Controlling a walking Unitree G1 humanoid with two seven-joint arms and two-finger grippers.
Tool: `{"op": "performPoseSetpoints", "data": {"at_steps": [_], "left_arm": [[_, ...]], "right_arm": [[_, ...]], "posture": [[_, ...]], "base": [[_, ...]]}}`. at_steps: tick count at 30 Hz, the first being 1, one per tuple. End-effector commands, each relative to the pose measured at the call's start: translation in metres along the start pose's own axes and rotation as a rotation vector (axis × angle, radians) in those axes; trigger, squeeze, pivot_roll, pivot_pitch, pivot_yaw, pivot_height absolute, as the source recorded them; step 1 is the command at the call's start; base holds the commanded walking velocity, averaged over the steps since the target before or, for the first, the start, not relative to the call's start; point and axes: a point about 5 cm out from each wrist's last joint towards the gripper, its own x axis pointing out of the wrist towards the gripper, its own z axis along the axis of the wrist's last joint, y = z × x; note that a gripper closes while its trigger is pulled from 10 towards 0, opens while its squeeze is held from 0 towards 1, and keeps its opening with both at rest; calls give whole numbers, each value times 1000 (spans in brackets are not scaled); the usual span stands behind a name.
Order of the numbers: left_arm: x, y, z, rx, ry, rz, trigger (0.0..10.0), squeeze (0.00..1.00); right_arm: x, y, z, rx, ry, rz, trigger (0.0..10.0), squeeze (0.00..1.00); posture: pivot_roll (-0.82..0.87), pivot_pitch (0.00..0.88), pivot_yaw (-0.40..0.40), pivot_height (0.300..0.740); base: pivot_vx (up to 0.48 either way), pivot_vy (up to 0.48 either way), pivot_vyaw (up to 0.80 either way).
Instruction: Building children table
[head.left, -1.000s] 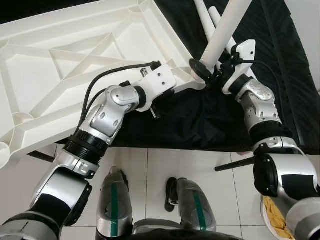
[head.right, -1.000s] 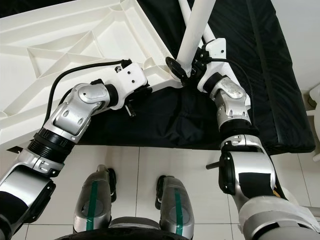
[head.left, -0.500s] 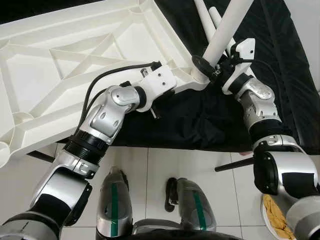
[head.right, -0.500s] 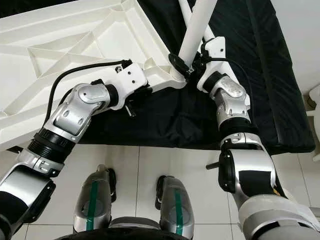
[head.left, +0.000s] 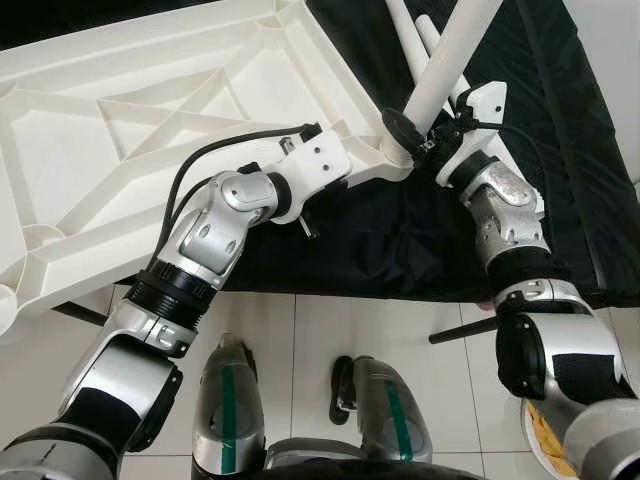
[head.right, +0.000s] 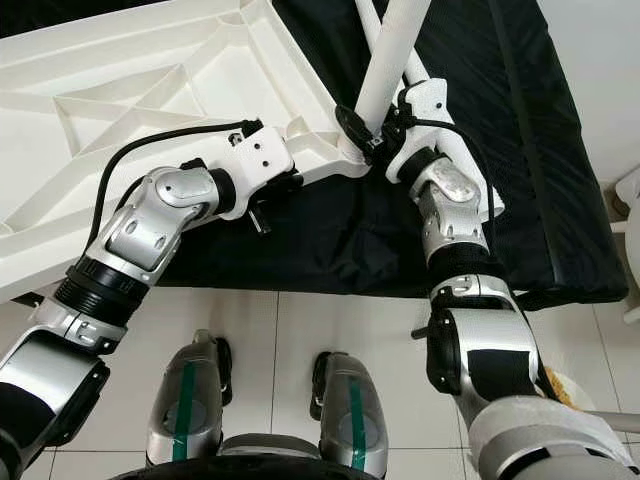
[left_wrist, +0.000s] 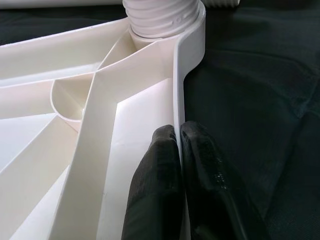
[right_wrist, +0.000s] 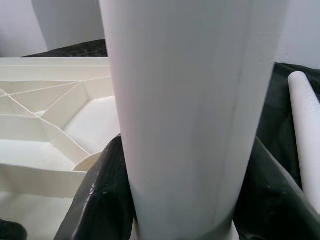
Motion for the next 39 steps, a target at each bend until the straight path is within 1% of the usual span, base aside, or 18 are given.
{"op": "performPoseSetpoints", "data": {"at_steps": [1,2,4,7,10,13,15,17,19,20,22,24,25,27,28,30,33,39], "left_arm": [[0,2,22,57,-93,20,10000,0],[0,2,22,57,-93,20,10000,0],[0,2,22,53,-93,18,10000,0],[0,1,22,52,-93,18,10000,0],[0,0,21,51,-93,14,10000,0],[0,-1,21,50,-93,12,10000,0],[1,-1,21,49,-95,11,10000,0],[1,-1,21,49,-95,11,10000,0],[2,-2,22,45,-98,9,10000,0],[2,-2,22,45,-98,9,10000,0],[2,-3,22,44,-99,8,10000,0],[2,-4,23,41,-101,6,10000,0],[2,-4,23,41,-101,6,10000,0],[3,-4,22,39,-100,8,10000,0],[3,-4,22,39,-100,8,10000,0],[3,-3,22,37,-102,12,10000,0],[2,-3,22,36,-102,13,10000,0],[1,-2,21,37,-97,17,10000,0]], "right_arm": [[-2,4,-10,23,37,-34,10000,0],[-2,4,-10,23,37,-34,10000,0],[-1,6,-13,22,41,-87,10000,0],[-1,8,-13,22,39,-101,10000,0],[2,17,-12,22,25,-146,10000,0],[3,19,-11,19,20,-155,10000,0],[6,25,-9,37,-2,-217,10000,0],[6,25,-9,37,-2,-217,10000,0],[9,29,-7,54,-20,-311,10000,0],[9,29,-7,54,-20,-311,10000,0],[8,30,-6,60,-24,-363,10000,0],[6,30,-6,45,-33,-488,10000,0],[6,30,-6,45,-33,-488,10000,0],[4,32,-7,38,-34,-620,10000,0],[4,32,-7,38,-34,-620,10000,0],[6,42,-8,54,-25,-662,10000,0],[9,49,-7,61,-26,-646,10000,0],[6,44,-6,46,-16,-679,10000,0]], "posture": [[62,24,-65,740],[62,24,-65,740],[62,30,-65,740],[62,30,-65,740],[55,39,-65,740],[53,39,-64,740],[49,45,-67,740],[49,45,-67,740],[46,48,-66,740],[46,48,-66,740],[46,50,-69,740],[44,54,-71,740],[44,54,-71,740],[47,54,-73,740],[47,54,-73,740],[50,56,-74,740],[50,56,-74,740],[56,59,-75,740]], "base": [[0,0,0],[0,0,0],[0,0,0],[0,0,0],[0,0,0],[0,0,0],[0,0,0],[0,0,0],[0,0,0],[0,0,0],[0,0,0],[0,0,0],[0,0,0],[0,0,0],[0,0,0],[0,0,0],[0,0,0],[0,0,0]]}}
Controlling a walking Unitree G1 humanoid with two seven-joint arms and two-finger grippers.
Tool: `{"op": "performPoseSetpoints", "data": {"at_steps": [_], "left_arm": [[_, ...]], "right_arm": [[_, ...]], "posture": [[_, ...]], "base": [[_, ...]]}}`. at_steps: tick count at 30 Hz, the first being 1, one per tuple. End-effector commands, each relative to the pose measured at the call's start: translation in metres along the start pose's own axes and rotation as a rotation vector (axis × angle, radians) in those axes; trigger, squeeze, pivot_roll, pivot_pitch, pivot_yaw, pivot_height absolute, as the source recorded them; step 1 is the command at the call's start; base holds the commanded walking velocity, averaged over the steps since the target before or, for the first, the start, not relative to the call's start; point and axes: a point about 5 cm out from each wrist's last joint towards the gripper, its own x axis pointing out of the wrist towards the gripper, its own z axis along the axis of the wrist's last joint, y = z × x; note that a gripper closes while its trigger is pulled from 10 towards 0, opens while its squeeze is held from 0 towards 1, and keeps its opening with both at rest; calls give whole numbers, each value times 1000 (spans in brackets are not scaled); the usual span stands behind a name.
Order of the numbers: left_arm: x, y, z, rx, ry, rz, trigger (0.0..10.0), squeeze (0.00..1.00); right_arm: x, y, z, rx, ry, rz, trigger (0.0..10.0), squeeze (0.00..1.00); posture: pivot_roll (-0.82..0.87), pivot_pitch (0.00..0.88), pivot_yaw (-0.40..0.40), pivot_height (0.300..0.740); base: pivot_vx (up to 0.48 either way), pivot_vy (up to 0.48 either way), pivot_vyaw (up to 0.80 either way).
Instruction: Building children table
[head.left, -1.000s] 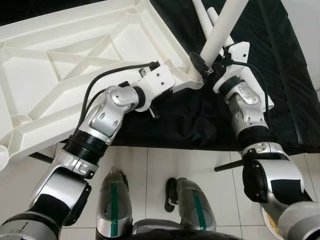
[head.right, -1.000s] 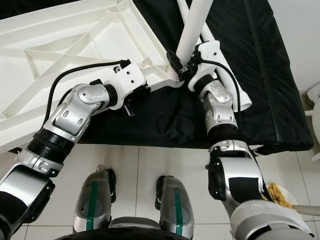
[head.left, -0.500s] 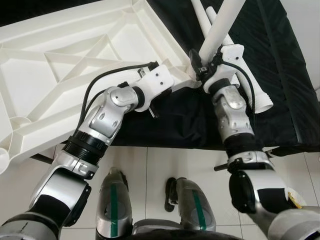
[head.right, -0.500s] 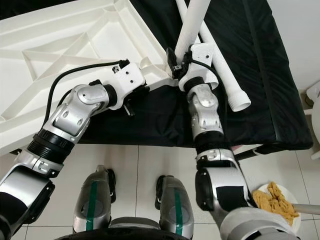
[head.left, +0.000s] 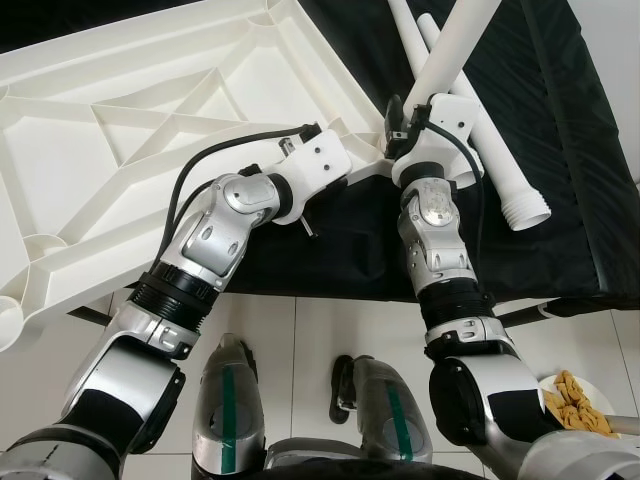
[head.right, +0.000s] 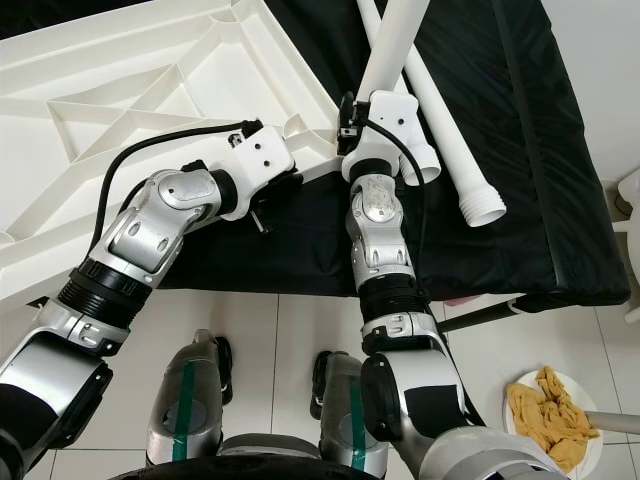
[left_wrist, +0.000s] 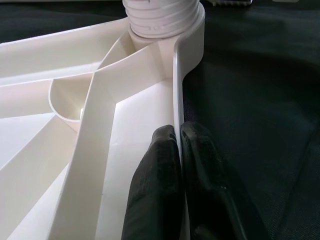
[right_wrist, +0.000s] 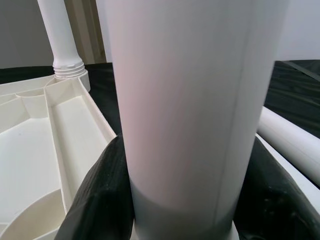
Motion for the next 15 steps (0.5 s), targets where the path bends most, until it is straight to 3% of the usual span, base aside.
{"op": "performPoseSetpoints", "data": {"at_steps": [1,9,10,12,13,15], "left_arm": [[-1,0,22,52,-94,6,10000,0],[-2,0,21,52,-92,6,10000,0],[-2,0,22,51,-91,7,10000,0],[-2,0,22,51,-91,7,10000,0],[-2,1,22,51,-91,8,10000,0],[-2,1,22,52,-91,10,10000,0]], "right_arm": [[-3,-9,-6,-8,33,-48,10000,0],[-4,-6,-5,8,32,-60,10000,0],[-4,-7,-4,10,27,-65,10000,396],[-4,-7,-4,10,27,-65,10000,396],[-4,-7,-3,14,18,-55,10000,1000],[-4,-7,-1,28,7,-39,10000,1000]], "posture": [[56,60,-74,740],[59,62,-74,740],[59,61,-74,740],[59,61,-74,740],[59,60,-74,740],[58,59,-74,740]], "base": [[0,0,0],[0,0,0],[0,0,0],[0,0,0],[0,0,0],[0,0,0]]}}
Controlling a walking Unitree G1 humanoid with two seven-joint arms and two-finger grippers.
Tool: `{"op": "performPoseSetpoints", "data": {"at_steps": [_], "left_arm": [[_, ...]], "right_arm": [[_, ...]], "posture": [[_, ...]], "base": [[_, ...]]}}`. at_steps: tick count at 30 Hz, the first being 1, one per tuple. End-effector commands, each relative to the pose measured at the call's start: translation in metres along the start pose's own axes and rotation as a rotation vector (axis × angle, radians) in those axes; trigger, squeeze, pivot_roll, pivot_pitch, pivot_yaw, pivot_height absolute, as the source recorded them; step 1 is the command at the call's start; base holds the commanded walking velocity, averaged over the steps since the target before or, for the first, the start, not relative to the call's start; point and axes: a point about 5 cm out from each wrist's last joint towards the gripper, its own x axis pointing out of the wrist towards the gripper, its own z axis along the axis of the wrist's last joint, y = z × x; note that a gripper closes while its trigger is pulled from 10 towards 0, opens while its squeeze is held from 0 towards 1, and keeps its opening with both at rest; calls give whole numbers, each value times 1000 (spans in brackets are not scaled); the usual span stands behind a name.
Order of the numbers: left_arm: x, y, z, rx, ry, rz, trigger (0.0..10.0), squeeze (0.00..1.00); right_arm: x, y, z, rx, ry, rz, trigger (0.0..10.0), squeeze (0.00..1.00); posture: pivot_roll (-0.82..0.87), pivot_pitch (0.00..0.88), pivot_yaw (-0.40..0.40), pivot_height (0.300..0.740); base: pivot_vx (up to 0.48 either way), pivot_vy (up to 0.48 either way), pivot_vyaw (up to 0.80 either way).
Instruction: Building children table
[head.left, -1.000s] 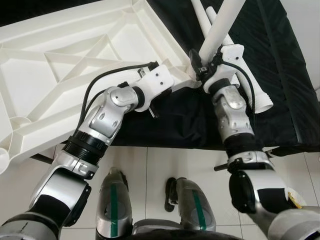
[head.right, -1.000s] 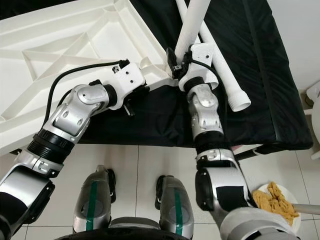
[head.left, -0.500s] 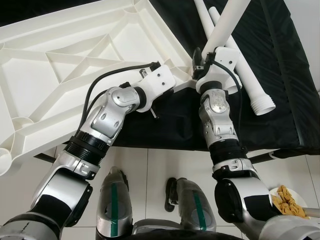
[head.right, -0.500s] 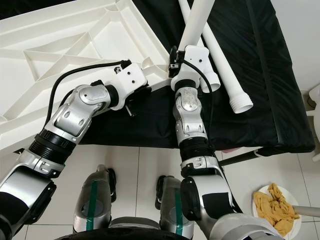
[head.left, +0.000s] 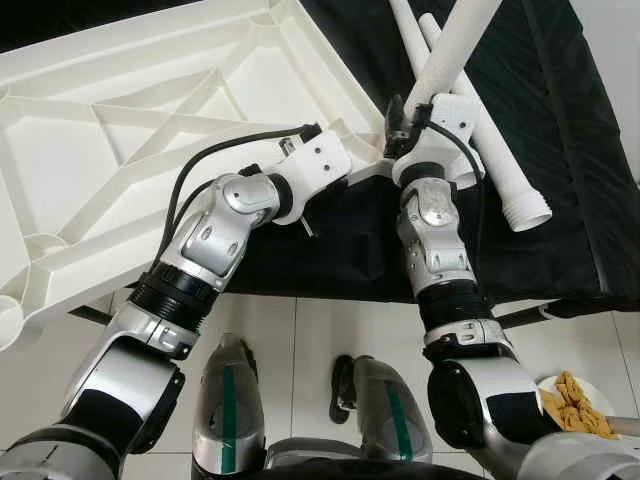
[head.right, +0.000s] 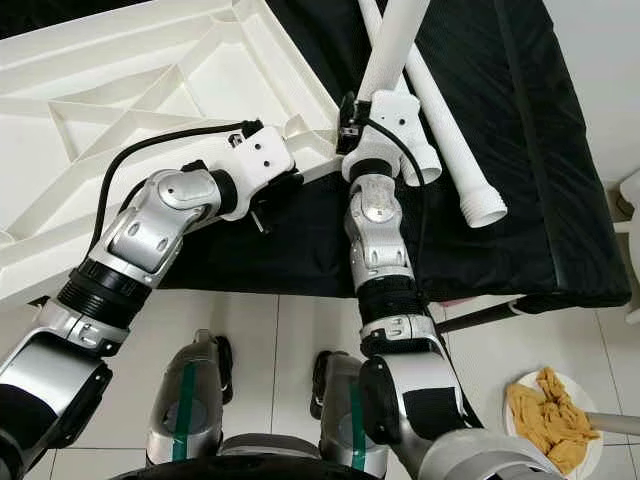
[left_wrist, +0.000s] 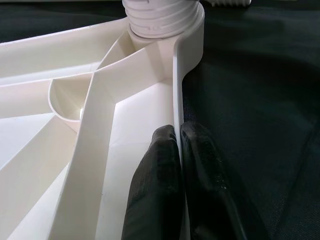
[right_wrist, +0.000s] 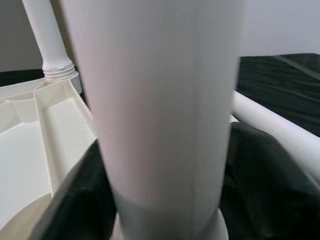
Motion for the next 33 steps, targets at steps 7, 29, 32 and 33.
{"op": "performPoseSetpoints", "data": {"at_steps": [7,29,32,33], "left_arm": [[-1,0,21,51,-89,7,10000,0],[2,2,23,65,-93,1,10000,0],[2,2,23,69,-95,-1,10000,0],[2,2,23,69,-95,-1,10000,0]], "right_arm": [[-2,-8,0,-5,-1,3,10000,1000],[6,-32,17,-8,-37,424,10000,0],[11,-41,20,-44,-28,487,10000,0],[11,-41,20,-44,-28,487,10000,0]], "posture": [[58,55,-75,740],[48,18,-70,740],[48,14,-69,740],[48,14,-69,740]], "base": [[0,0,0],[0,0,0],[0,0,0],[0,0,0]]}}
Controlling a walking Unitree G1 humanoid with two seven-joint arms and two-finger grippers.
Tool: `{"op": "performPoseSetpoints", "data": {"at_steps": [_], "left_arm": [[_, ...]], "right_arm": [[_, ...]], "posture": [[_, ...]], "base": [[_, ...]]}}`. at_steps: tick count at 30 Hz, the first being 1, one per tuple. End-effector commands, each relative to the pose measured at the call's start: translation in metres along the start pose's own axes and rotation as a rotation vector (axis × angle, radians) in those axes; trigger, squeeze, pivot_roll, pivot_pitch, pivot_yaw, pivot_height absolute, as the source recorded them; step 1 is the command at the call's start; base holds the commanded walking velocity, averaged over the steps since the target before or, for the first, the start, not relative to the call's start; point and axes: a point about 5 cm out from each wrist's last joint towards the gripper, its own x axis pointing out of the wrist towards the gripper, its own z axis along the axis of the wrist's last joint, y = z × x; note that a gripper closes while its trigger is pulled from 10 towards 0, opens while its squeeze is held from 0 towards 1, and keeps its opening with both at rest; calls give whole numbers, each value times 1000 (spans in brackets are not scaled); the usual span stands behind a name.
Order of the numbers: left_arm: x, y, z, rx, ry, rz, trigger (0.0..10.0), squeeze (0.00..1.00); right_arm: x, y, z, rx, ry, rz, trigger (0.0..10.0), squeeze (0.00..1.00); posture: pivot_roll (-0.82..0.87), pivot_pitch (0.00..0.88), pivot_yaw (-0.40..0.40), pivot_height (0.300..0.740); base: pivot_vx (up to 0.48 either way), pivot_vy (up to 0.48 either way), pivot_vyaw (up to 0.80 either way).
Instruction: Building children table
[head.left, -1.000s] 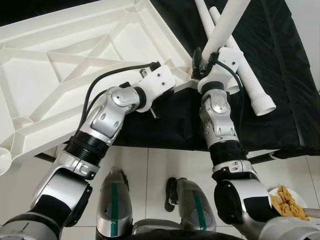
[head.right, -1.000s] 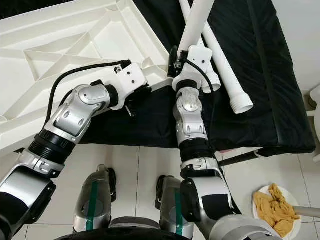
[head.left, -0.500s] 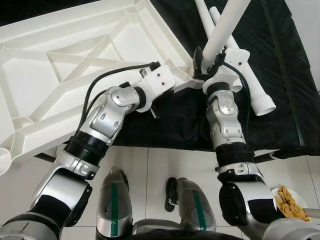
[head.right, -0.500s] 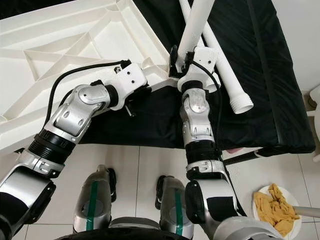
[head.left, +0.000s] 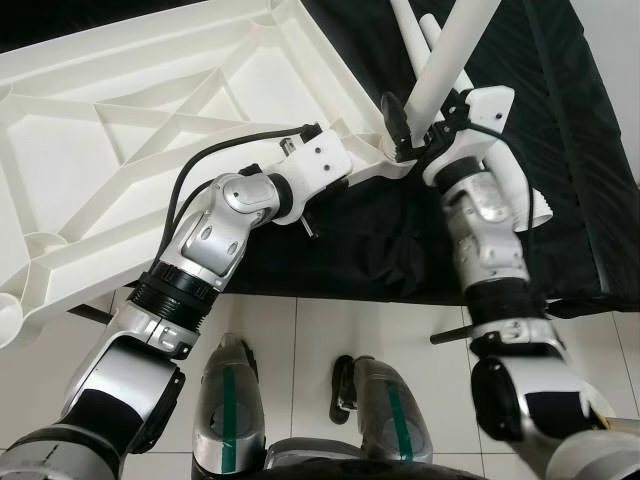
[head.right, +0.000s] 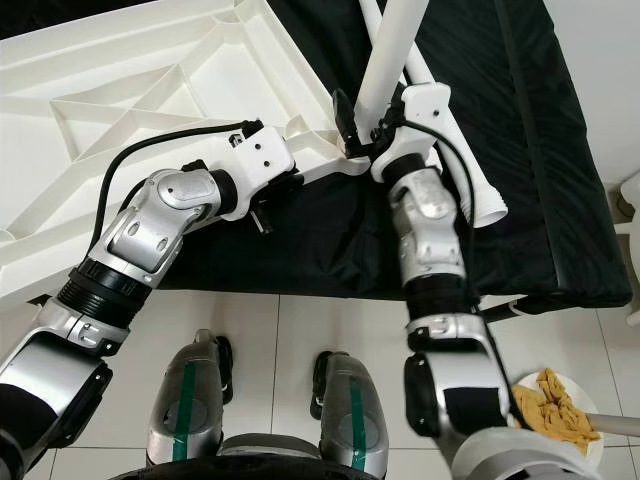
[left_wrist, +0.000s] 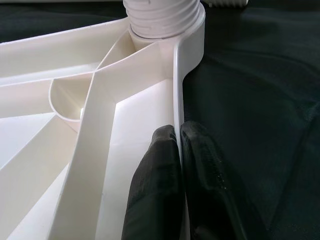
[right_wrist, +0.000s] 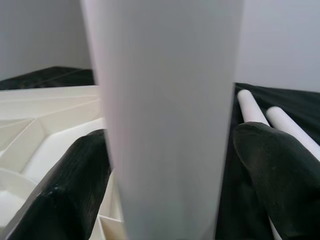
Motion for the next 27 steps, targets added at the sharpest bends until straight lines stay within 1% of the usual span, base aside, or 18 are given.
{"op": "performPoseSetpoints", "data": {"at_steps": [1,2,3,5,6,8,11,16,18,27], "left_arm": [[2,3,23,67,-93,1,10000,0],[2,3,23,69,-94,1,10000,0],[2,3,23,69,-94,1,10000,0],[2,3,23,70,-94,1,10000,0],[2,4,23,72,-94,0,10000,0],[2,3,24,74,-94,-1,10000,0],[2,3,24,76,-94,-3,10000,0],[2,4,24,76,-95,-4,10000,0],[2,4,25,76,-96,-3,10000,0],[2,5,26,75,-98,-3,10000,0]], "right_arm": [[-3,-3,-4,14,13,4,10000,0],[-3,-9,-5,6,30,58,10000,0],[-4,-10,-5,9,37,79,10000,0],[-4,-11,-6,7,39,98,10000,0],[-4,-12,-7,30,49,131,10000,0],[-5,-12,-13,44,86,196,10000,0],[-5,-12,-17,55,113,237,10000,0],[-5,-15,-19,48,131,252,10000,0],[-3,-18,-19,32,140,259,10000,0],[0,-26,-17,21,138,254,10000,0]], "posture": [[48,14,-69,740],[48,13,-67,740],[48,13,-67,740],[49,12,-65,740],[49,14,-64,740],[50,17,-57,740],[50,19,-55,740],[52,22,-55,740],[52,23,-55,740],[53,25,-56,740]], "base": [[0,0,0],[0,0,0],[0,0,0],[0,0,0],[0,0,0],[0,0,0],[0,0,0],[0,0,0],[0,0,0],[0,0,0]]}}
